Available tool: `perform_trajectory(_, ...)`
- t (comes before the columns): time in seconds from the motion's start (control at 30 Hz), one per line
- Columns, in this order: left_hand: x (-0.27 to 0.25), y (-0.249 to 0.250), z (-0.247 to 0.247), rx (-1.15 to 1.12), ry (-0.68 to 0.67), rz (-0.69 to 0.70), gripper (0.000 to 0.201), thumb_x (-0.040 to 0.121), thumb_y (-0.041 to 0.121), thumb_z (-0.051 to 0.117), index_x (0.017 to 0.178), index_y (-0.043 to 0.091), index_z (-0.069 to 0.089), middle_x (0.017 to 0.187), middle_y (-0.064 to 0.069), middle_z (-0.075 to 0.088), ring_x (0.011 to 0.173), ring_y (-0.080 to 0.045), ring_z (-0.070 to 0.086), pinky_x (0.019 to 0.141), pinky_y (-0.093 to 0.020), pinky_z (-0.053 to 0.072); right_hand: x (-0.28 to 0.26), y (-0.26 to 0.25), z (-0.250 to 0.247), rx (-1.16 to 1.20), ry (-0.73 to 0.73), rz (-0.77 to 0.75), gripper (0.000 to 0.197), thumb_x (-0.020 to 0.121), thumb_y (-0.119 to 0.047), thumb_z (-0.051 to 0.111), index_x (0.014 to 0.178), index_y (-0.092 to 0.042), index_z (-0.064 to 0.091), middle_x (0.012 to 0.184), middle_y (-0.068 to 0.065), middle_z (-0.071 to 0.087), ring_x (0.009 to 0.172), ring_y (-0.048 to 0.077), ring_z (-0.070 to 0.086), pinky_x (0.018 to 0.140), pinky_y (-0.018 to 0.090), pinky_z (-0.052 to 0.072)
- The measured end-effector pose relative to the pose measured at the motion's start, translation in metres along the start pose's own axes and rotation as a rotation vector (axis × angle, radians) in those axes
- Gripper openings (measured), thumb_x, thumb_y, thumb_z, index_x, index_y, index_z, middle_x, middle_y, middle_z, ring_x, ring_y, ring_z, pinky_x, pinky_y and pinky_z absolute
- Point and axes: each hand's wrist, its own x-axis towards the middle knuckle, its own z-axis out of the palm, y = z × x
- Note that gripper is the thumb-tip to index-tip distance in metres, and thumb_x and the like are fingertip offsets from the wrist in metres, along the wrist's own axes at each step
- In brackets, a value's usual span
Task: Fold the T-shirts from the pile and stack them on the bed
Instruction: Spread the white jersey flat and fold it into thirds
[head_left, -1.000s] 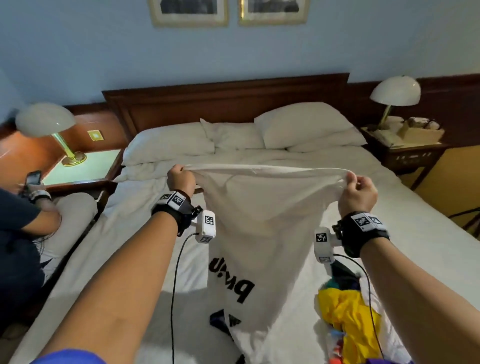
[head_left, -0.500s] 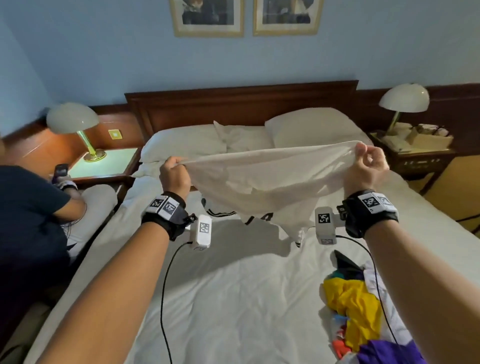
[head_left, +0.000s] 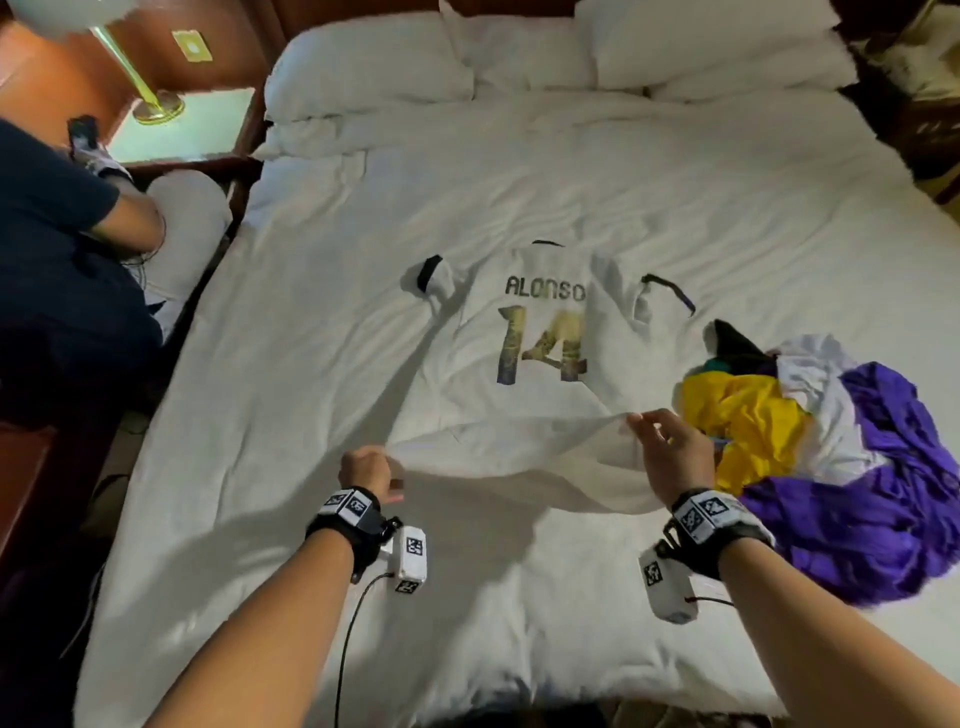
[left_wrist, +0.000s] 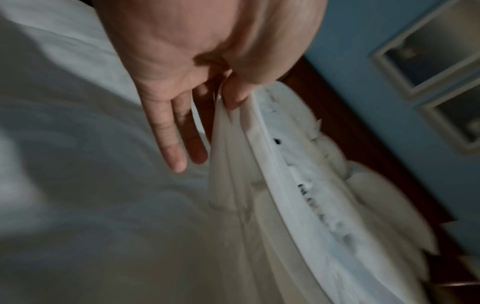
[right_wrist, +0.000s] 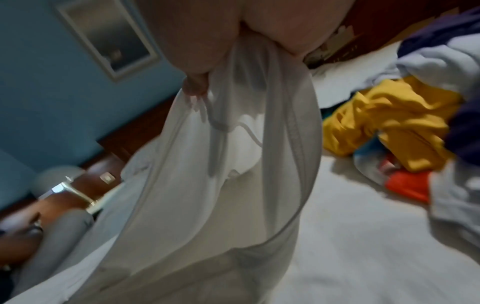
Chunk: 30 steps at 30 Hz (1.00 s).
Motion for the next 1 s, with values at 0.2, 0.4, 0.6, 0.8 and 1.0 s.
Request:
perform_trajectory(0.2,0.005,-0.075,0.046,0.847,-0.183,0.348,0.062,0.081,0.026,0.063,0.14,0.023,0.047,0.141,-0.009,0.044,0.131,-0.034,0.043,0.106,-0.041,0.041,-0.025,0.058,0.058,-0.136,-0.142,-0.002,0.017,0.092,-0.043,0.068,0.077,-0.035,0.067,0.094,-0.001,0.069,0.089,0.025,0.062,0.083,0.038,0.048)
perform_trajectory(0.4,-0.026,-0.102,0.157,1.186,-0.48,0.755,0.096,0.08,0.073,0.064,0.154,0.027,0.025,0.151,-0.007,0.032,0.137,-0.034,0.033,0.113,-0.05,0.031,-0.036,0.068,0.083,-0.172,-0.09,-0.112,0.019,0.092,-0.046,0.068,0.085,-0.03,0.075,0.082,-0.005,0.064,0.08,0.024,0.065,0.076,0.041,0.051)
perform_trajectory(0.6,-0.024,-0.104,0.19,1.185,-0.37,0.826,0.043,0.096,0.047,0.051,0.132,0.023,0.049,0.132,-0.011,0.05,0.12,-0.037,0.051,0.096,-0.049,0.041,-0.039,0.057,0.069,-0.213,-0.102,-0.197,0.016,0.09,-0.042,0.072,0.087,-0.028,0.078,0.079,-0.006,0.061,0.074,0.021,0.063,0.07,0.037,0.05)
perform_trajectory(0.8,0.004,-0.083,0.153,1.176,-0.195,0.753,0.032,0.093,0.014,0.052,0.124,0.014,0.055,0.116,-0.014,0.063,0.108,-0.04,0.061,0.085,-0.045,0.048,-0.041,0.065,0.044,-0.294,-0.15,-0.297,0.009,0.088,-0.03,0.075,0.095,-0.024,0.079,0.083,-0.003,0.062,0.072,0.024,0.062,0.066,0.033,0.047)
perform_trajectory(1.0,0.053,-0.066,0.059,1.183,0.011,0.663,0.033,0.095,0.007,0.048,0.125,0.013,0.06,0.117,-0.018,0.065,0.106,-0.043,0.064,0.081,-0.049,0.05,-0.038,0.091,0.032,-0.381,-0.333,-0.172,0.041,0.072,0.009,0.055,0.102,-0.009,0.078,0.087,0.002,0.057,0.08,0.03,0.059,0.072,0.027,0.043)
